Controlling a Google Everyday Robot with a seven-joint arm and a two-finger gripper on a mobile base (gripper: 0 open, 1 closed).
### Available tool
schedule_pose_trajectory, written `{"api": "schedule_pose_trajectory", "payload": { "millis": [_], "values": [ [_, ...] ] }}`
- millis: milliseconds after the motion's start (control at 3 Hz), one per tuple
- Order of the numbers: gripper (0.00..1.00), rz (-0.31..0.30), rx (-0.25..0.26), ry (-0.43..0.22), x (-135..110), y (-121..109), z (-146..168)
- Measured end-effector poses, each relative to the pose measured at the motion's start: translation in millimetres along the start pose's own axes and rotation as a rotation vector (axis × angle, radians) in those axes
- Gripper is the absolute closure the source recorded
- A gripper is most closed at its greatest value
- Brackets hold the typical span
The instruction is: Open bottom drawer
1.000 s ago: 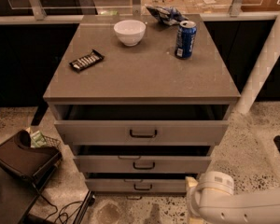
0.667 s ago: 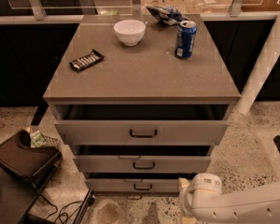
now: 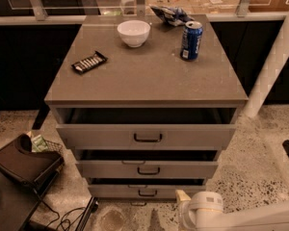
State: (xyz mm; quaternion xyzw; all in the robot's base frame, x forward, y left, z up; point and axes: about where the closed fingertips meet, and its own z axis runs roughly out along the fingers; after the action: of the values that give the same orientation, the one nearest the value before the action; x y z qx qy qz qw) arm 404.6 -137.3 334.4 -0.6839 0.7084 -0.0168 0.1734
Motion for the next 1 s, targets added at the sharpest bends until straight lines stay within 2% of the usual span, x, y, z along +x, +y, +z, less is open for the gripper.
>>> {"api": "schedule_pose_trajectory", "payload": {
  "millis": [667,1000],
  "values": [
    [0.0,-0.085,-0.041,-0.084,-51.9,19.4,55.2],
    [0.0,-0.085,-0.041,-0.084,-51.9,19.5,55.3]
  ]
}}
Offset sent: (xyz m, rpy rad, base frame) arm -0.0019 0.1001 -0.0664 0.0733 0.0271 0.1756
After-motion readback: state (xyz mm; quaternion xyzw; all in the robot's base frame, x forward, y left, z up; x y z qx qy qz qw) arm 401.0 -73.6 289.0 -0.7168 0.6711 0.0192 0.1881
